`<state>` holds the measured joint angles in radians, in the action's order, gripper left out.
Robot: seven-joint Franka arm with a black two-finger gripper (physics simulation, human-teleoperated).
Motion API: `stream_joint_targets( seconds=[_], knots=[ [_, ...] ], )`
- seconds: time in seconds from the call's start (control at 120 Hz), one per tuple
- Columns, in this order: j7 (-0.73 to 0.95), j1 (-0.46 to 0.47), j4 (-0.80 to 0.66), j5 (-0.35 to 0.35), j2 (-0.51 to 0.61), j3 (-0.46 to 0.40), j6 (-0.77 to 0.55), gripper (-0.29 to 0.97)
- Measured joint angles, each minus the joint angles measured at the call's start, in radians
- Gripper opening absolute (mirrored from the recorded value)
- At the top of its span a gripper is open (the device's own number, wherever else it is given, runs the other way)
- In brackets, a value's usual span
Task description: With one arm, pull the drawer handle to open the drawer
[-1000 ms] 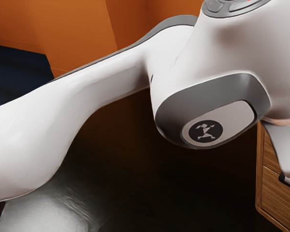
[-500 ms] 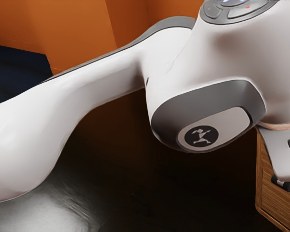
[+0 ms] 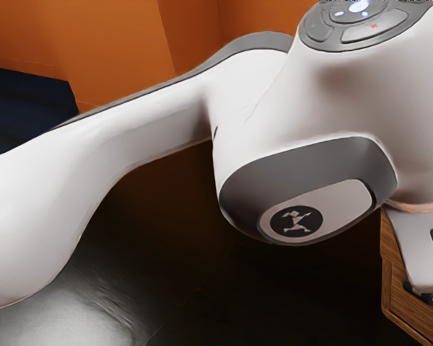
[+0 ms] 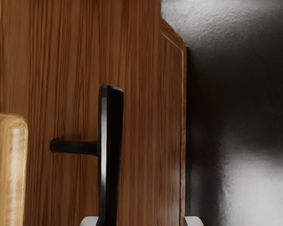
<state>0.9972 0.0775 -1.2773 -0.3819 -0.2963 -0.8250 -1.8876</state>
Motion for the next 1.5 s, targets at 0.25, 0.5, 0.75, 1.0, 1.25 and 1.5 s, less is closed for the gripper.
stream_joint_targets(
  seconds=[0.25, 0.5, 0.75, 1.0, 1.25, 1.5],
  knots=[
    [-0.003, -0.004, -0.029, 0.004, 0.031, 0.001, 0.000, 0.12],
    [-0.004, -0.003, -0.074, 0.039, 0.084, 0.042, -0.003, 0.10],
    [-0.004, -0.005, -0.106, 0.080, 0.126, 0.065, -0.007, 0.10],
    [-0.006, -0.004, -0.126, 0.108, 0.153, 0.066, -0.012, 0.09],
    [-0.007, -0.004, -0.162, 0.132, 0.189, 0.071, -0.023, 0.08],
    [-0.007, -0.005, -0.210, 0.161, 0.243, 0.101, -0.035, 0.07]
  ],
)
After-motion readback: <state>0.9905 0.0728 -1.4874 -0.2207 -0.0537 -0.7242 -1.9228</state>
